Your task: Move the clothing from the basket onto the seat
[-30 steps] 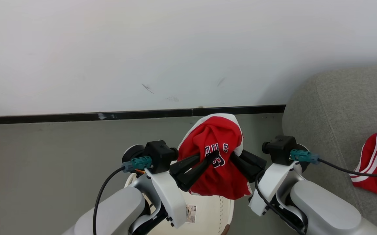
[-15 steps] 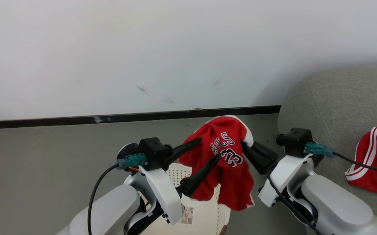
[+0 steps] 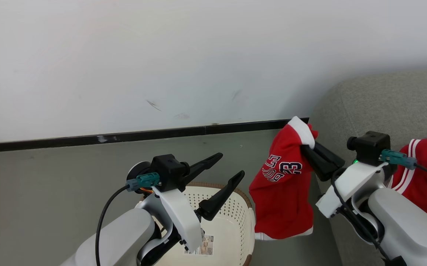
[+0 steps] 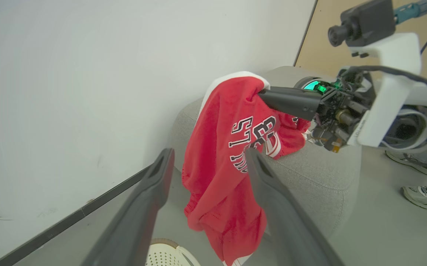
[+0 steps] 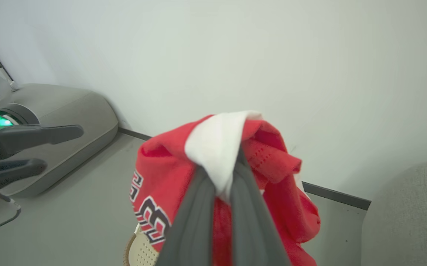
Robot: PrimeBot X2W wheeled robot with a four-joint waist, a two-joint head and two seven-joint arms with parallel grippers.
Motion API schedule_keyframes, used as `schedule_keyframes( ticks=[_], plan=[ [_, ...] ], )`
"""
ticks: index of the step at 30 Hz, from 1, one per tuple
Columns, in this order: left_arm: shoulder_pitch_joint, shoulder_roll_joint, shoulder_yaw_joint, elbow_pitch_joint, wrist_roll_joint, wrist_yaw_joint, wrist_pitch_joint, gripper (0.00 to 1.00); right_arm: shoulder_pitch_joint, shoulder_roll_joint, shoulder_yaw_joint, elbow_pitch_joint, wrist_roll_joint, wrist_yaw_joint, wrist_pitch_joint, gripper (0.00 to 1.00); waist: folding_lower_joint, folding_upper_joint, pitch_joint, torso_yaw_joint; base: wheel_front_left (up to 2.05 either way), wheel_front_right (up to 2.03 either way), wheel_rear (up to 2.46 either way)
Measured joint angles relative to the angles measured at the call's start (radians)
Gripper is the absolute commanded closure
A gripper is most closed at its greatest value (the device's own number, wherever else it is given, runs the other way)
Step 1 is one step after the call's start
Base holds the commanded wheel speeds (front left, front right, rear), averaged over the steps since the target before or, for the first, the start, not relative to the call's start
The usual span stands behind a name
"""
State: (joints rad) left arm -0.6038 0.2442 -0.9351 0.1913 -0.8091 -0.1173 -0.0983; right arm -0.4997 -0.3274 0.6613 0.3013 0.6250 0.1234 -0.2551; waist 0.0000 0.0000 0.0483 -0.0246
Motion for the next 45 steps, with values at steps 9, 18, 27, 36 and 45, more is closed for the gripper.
schedule_keyframes(
  ticks=[9, 18, 27, 36, 45],
  plan=[
    [0.000, -0.009, -0.012, -0.001, 0.000, -0.001, -0.006, 0.00, 0.050, -0.034, -0.146, -0.036, -0.022, 0.000, 0.000, 1.00, 0.0000, 0.0000, -0.004, -0.037, 0.00, 0.00, 0.00],
    [0.001, -0.007, -0.019, -0.004, 0.000, -0.001, -0.018, 0.00, 0.114, -0.052, -0.252, -0.080, -0.055, 0.000, 0.000, 1.00, 0.0000, 0.0000, -0.008, -0.089, 0.00, 0.00, 0.00],
    [0.001, 0.005, -0.032, -0.005, 0.002, -0.001, -0.026, 0.00, 0.168, -0.049, -0.313, -0.134, -0.074, 0.000, 0.000, 1.00, 0.0000, 0.0000, -0.006, -0.150, 0.00, 0.00, 0.00],
    [0.002, 0.008, -0.035, -0.007, 0.002, -0.001, -0.027, 0.00, 0.217, -0.032, -0.349, -0.178, -0.098, 0.000, 0.000, 1.00, 0.0000, 0.0000, 0.001, -0.219, 0.00, 0.00, 0.00],
    [0.003, 0.018, -0.035, -0.011, 0.002, -0.001, -0.035, 0.00, 0.230, -0.025, -0.360, -0.209, -0.114, 0.000, 0.000, 1.00, 0.0000, 0.0000, 0.010, -0.276, 0.00, 0.00, 0.00]
  ],
)
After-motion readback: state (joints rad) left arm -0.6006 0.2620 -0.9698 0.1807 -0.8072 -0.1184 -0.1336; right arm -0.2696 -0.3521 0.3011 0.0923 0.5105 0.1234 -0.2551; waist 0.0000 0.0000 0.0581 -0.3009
